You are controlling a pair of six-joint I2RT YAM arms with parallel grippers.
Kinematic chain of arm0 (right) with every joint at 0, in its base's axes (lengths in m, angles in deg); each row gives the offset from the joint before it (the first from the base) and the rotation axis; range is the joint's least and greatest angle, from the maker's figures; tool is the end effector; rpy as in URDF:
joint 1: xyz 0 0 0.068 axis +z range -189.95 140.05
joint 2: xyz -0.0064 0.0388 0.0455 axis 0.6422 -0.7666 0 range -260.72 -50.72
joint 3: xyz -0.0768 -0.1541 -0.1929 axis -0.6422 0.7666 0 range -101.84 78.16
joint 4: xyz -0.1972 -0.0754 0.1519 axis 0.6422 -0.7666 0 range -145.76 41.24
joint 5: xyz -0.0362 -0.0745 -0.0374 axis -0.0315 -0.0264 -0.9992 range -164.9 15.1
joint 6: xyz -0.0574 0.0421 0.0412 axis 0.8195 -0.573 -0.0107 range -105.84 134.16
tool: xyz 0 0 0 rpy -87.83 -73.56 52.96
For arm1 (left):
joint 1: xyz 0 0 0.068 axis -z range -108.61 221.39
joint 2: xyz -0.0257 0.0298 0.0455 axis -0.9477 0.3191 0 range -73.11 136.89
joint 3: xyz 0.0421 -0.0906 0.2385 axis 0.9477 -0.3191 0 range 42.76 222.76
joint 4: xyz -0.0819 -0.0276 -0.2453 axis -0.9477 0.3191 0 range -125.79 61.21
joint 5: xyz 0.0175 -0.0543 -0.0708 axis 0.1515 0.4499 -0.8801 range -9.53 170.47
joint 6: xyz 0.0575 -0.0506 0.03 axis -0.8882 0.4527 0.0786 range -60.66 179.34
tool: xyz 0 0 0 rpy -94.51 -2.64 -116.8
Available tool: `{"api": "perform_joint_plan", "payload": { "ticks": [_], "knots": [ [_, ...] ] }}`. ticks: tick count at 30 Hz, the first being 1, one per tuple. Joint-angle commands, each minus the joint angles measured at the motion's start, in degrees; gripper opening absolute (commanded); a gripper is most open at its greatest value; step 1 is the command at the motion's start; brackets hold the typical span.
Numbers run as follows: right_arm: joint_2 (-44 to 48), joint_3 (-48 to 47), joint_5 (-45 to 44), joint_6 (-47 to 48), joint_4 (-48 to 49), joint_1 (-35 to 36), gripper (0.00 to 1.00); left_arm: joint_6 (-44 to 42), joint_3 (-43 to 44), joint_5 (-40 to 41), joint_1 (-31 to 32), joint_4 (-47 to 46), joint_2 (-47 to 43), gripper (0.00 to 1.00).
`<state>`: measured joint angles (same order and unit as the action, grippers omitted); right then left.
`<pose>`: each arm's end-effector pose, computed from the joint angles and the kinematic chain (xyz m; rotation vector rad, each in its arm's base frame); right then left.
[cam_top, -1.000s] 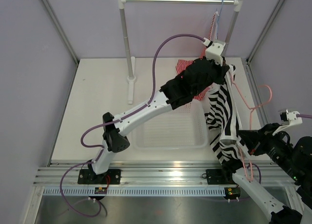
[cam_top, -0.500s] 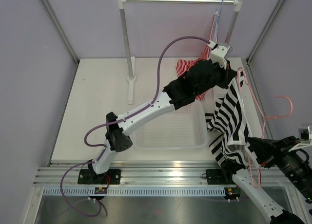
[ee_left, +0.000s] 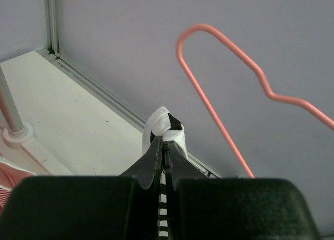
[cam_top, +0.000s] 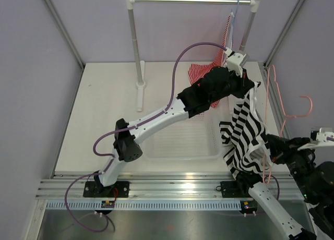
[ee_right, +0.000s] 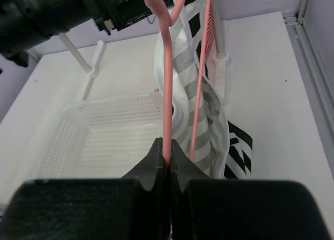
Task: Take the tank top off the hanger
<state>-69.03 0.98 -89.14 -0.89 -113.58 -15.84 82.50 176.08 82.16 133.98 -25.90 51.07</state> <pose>0.0077 -0.0158 0.4165 0.0554 1.6797 0.3079 0.2488 -0.4754 0.4158 0.5518 1.6131 -1.1266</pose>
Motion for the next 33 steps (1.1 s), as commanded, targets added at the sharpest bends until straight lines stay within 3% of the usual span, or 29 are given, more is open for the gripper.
{"api": "perform_joint_plan", "payload": {
  "ticks": [1, 8, 12, 16, 20, 22, 26, 29, 33],
  "knots": [
    [-3.93, 2.03, -7.99, 3.79, 10.84, 0.31, 0.00, 0.84, -0.59, -2.91, -0.45, -2.95, -0.96, 0.00],
    [-7.97, 5.64, -16.42, 8.71, 18.75, 0.32, 0.00, 1.36, -6.58, -13.20, 0.34, -8.31, -1.49, 0.00],
    [-10.34, 10.91, -25.20, 15.91, 32.18, 0.40, 0.00, 2.24, -7.54, -15.66, 0.69, -9.44, -1.40, 0.00],
    [-14.21, 15.22, -27.33, 24.52, 44.93, 0.40, 0.00, 1.02, -7.11, -17.16, 1.04, -8.84, -1.66, 0.00],
    [-17.89, 18.03, -26.46, 30.06, 56.78, 0.32, 0.00, -0.21, -9.91, -18.92, 1.40, -8.31, -3.67, 0.00],
    [-19.39, 20.40, -26.37, 35.07, 62.33, 0.23, 0.00, -1.18, -15.50, -19.01, 2.10, -9.62, -6.22, 0.00],
    [-23.79, 16.64, -25.93, 36.93, 64.19, -1.35, 0.00, -0.66, -23.95, -20.59, 2.80, -15.07, -8.16, 0.00],
    [-25.81, 16.28, -20.58, 35.80, 68.07, -6.96, 0.00, 1.01, -28.10, -22.96, 3.24, -21.04, -7.90, 0.00],
    [-29.59, 14.52, -15.20, 30.69, 67.36, -15.58, 0.00, -0.04, -27.85, -23.14, 4.38, -21.67, -6.23, 0.00]
  ]
}}
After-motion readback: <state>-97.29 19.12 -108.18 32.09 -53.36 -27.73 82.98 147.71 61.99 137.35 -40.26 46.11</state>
